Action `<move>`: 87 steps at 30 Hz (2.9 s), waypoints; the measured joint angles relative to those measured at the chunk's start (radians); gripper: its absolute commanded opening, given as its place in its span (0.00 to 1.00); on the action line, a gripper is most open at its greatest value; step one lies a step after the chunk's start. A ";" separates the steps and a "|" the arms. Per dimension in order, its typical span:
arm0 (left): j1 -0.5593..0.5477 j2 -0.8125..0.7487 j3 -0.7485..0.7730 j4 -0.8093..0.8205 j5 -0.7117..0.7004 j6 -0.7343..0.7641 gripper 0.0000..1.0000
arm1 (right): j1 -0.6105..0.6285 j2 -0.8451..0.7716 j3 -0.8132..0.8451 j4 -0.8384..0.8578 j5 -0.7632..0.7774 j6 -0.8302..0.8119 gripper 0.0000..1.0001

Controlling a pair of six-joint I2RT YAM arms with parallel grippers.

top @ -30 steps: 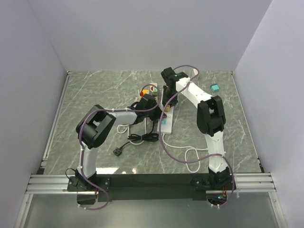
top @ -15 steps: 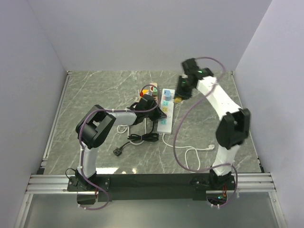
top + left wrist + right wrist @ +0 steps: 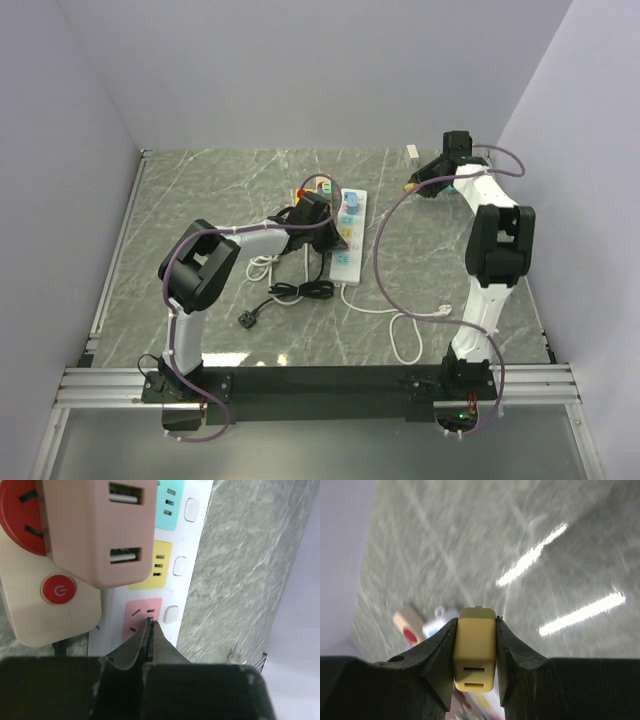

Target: Pull the plug off the socket

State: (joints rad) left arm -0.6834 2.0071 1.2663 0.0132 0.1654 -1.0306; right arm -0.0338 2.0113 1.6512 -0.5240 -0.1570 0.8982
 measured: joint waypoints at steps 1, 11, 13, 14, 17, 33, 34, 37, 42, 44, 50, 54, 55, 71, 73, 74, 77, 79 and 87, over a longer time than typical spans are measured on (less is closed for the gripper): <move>-0.001 0.000 0.006 -0.012 0.002 0.005 0.00 | -0.006 0.035 0.007 0.017 -0.002 0.024 0.00; -0.016 0.000 0.048 -0.121 0.044 0.040 0.00 | -0.080 0.274 0.165 0.121 0.009 0.214 0.39; -0.017 0.002 0.058 -0.137 0.047 0.042 0.00 | -0.089 0.280 0.184 0.152 0.009 0.236 0.53; -0.017 0.004 0.061 -0.143 0.048 0.043 0.00 | -0.094 0.283 0.198 0.156 0.007 0.241 0.63; -0.017 0.014 0.081 -0.164 0.055 0.044 0.00 | -0.106 0.305 0.263 0.159 -0.003 0.246 0.71; -0.010 0.056 0.129 -0.168 0.092 0.042 0.00 | -0.061 0.145 0.111 0.062 -0.082 0.004 0.74; -0.009 0.057 0.128 -0.165 0.094 0.041 0.00 | -0.031 0.123 0.115 0.040 -0.083 -0.036 0.74; -0.006 0.058 0.121 -0.149 0.098 0.038 0.00 | 0.079 0.104 0.196 -0.051 -0.068 -0.141 0.75; -0.003 0.043 0.074 -0.083 0.100 0.014 0.00 | 0.262 0.153 0.431 -0.224 0.006 -0.283 0.75; -0.002 0.031 0.046 -0.051 0.098 0.004 0.00 | 0.306 0.175 0.509 -0.275 0.043 -0.320 0.76; 0.002 0.011 0.000 -0.005 0.098 -0.016 0.00 | 0.339 0.232 0.573 -0.368 0.148 -0.392 0.76; 0.002 -0.007 -0.029 0.008 0.091 -0.030 0.00 | 0.347 0.295 0.570 -0.407 0.179 -0.433 0.75; 0.003 -0.011 -0.035 0.008 0.090 -0.031 0.00 | 0.349 0.307 0.562 -0.412 0.183 -0.443 0.75; 0.003 -0.035 -0.079 0.043 0.072 -0.048 0.00 | 0.435 0.329 0.501 -0.412 0.203 -0.471 0.59; 0.003 -0.035 -0.079 0.043 0.072 -0.048 0.00 | 0.440 0.333 0.504 -0.413 0.209 -0.468 0.43; 0.003 -0.035 -0.079 0.043 0.072 -0.048 0.00 | 0.441 0.336 0.509 -0.417 0.211 -0.466 0.38; 0.002 -0.035 -0.079 0.043 0.072 -0.047 0.00 | 0.441 0.344 0.517 -0.419 0.219 -0.453 0.22; 0.002 -0.035 -0.079 0.043 0.072 -0.047 0.00 | 0.441 0.344 0.518 -0.419 0.220 -0.450 0.21; 0.001 -0.031 -0.073 0.043 0.072 -0.047 0.00 | 0.442 0.391 0.604 -0.480 0.219 -0.463 0.30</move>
State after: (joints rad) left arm -0.6823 1.9762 1.1934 0.0559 0.2379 -1.0775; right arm 0.4084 2.4020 2.2555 -1.0035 0.0616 0.4355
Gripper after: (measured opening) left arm 0.010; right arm 0.394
